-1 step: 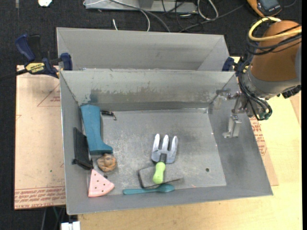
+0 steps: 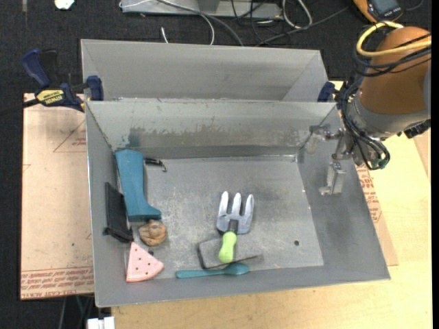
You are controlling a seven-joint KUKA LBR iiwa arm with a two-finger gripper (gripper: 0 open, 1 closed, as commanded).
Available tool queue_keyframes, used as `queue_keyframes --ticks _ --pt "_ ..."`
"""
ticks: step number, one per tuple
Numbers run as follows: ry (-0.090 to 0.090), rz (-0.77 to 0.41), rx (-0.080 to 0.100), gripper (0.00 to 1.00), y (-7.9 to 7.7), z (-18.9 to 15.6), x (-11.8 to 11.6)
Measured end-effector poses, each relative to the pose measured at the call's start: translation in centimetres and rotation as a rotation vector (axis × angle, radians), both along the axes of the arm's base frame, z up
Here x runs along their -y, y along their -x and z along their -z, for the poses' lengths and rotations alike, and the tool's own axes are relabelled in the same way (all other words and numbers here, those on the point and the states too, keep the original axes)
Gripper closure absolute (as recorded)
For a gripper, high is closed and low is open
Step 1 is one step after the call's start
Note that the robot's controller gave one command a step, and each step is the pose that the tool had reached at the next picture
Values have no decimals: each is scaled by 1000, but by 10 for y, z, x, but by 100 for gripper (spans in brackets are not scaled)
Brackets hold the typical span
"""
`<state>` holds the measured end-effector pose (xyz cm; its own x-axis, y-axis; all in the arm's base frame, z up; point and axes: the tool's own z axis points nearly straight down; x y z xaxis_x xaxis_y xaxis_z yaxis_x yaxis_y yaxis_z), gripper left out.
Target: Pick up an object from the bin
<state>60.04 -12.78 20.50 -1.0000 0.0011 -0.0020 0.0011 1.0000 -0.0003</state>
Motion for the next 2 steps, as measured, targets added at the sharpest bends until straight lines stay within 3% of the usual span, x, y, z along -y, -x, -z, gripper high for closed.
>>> queue_keyframes --ticks 1,2 --pt "0 -41 2 0 18 62 -47" --pt "-2 -47 -2 0 18 95 -68"
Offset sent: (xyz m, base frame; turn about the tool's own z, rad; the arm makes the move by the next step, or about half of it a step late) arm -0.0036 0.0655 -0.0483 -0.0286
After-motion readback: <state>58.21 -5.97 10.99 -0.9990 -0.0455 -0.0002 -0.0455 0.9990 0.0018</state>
